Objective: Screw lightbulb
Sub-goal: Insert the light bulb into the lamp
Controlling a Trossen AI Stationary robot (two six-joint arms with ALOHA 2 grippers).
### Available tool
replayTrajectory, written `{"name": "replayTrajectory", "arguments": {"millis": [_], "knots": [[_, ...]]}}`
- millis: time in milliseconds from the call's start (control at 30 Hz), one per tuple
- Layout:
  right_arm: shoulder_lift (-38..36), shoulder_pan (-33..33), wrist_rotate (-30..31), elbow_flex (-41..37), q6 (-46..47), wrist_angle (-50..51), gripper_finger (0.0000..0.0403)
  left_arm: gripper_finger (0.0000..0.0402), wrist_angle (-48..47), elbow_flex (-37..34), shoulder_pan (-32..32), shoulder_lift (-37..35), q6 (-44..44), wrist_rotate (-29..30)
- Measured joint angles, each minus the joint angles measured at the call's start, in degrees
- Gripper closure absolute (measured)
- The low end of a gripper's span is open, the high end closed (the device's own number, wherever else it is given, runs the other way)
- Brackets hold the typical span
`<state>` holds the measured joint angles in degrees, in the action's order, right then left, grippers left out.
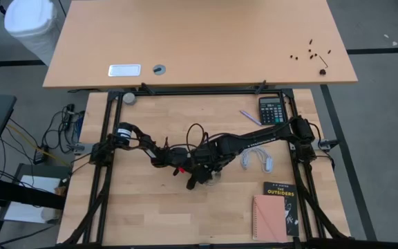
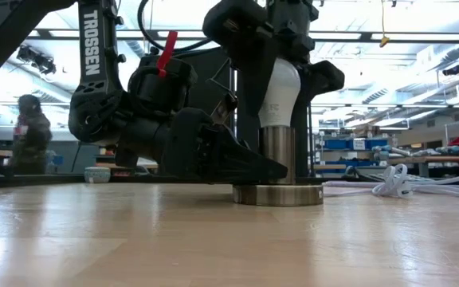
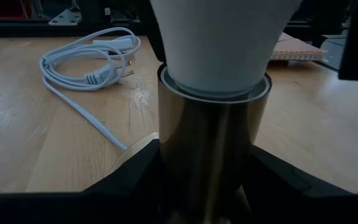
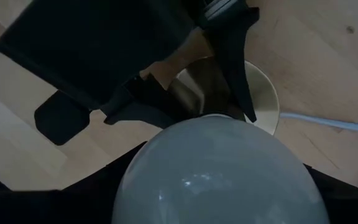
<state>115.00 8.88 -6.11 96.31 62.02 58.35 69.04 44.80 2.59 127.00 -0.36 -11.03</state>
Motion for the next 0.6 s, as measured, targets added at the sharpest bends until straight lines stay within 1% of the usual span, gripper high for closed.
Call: {"name": "replayTrajectory", "arguments": {"millis": [133,267,600], "knots": [[0.00,-0.40,-0.05,0.00,-0.94,-0.32,0.0128,0.0204,0.00,0.00,0.02,0.00,0.06,0.32],[0.00,-0.46,1.55,0.00,-4.39,-0.59,0.0109,0.0204,0.11,0.00,-0.11,0.00,0.15,1.08],[-0.02,-1.50,0.90,0.09,-5.44,-0.14,0.0021,0.0204,0.20,0.04,-0.09,0.00,0.13,0.83]]}}
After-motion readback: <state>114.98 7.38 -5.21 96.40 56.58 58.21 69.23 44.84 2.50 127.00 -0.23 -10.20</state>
